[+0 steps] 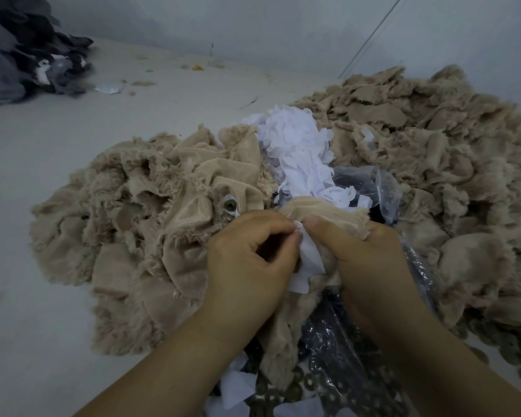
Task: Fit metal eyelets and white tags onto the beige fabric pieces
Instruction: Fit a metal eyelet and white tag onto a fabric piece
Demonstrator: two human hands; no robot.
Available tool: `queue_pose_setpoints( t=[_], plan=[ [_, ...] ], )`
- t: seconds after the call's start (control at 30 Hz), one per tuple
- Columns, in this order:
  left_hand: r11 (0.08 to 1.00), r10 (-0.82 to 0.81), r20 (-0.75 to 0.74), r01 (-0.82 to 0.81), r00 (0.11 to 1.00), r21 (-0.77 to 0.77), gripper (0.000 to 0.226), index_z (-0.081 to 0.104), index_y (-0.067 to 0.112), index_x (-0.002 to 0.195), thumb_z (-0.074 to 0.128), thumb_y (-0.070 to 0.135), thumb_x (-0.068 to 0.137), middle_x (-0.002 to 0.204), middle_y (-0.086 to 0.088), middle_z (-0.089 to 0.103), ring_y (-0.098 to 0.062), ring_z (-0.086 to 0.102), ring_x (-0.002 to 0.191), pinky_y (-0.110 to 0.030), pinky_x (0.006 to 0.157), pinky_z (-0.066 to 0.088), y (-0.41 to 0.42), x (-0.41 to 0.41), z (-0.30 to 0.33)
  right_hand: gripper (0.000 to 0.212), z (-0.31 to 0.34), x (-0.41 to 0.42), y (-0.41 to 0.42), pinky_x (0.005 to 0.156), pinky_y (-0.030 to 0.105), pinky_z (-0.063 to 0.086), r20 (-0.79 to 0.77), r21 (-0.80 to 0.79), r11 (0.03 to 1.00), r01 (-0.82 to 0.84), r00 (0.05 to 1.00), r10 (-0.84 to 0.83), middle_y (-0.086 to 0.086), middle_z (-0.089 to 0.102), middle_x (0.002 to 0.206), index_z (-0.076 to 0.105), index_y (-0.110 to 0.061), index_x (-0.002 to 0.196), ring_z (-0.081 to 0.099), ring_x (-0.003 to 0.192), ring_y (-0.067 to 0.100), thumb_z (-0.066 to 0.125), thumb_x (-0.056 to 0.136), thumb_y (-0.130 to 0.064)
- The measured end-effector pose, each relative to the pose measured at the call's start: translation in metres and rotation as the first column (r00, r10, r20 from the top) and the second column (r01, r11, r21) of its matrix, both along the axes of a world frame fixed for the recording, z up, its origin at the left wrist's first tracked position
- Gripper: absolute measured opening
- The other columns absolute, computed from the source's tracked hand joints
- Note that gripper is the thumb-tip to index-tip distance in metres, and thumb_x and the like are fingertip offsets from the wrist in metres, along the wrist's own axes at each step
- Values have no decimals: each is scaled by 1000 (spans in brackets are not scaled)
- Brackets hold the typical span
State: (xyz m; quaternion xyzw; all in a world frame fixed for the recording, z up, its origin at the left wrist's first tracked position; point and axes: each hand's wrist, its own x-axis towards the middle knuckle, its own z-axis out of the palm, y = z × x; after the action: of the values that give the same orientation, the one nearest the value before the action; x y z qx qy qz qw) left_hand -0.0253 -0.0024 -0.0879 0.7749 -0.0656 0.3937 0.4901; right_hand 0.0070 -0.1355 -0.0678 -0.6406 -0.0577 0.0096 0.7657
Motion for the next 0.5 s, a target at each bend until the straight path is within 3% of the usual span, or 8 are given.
queue_pose_setpoints(
  t=[0.1,0.17,0.27,0.37,0.5],
  plan=[
    [1000,-23,-22,23,999,7,9,77,12,87,70,8,83,87,6,73,-4,68,85,-20,77,54,1,0,1,23,2,-1,0,65,38,61,10,-1,1000,-21,1000,21,19,75,83,77,-5,80,75,78,35,82,69,-24],
    [998,-44,-47,42,998,-42,10,77,16,87,71,9,83,86,8,73,-5,69,85,-22,77,55,0,0,1,19,1,-1,0,68,38,60,11,3,1000,-18,1000,17,16,76,84,78,-6,82,75,80,32,81,68,-20],
    [969,-96,-124,64,988,-239,16,75,27,84,76,12,79,82,9,74,-9,71,81,-28,76,58,-2,-2,3,11,-2,0,-1,76,44,60,-6,-3,1000,17,1000,-17,14,77,88,78,-7,87,75,83,31,79,76,-10],
    [912,-174,-191,85,966,-401,6,75,19,84,77,16,79,78,0,74,-18,71,72,-32,67,61,-2,-3,5,12,-1,0,0,75,44,62,-14,23,1000,19,1000,-18,14,77,88,79,-8,88,75,83,31,78,76,-10],
    [883,-236,-224,112,946,-457,7,73,10,78,76,12,85,71,-6,73,-26,70,68,-40,64,61,-2,-2,7,16,2,-3,1,66,32,60,44,37,999,12,999,-14,8,78,85,81,-21,83,76,79,27,79,68,-21]
  ],
)
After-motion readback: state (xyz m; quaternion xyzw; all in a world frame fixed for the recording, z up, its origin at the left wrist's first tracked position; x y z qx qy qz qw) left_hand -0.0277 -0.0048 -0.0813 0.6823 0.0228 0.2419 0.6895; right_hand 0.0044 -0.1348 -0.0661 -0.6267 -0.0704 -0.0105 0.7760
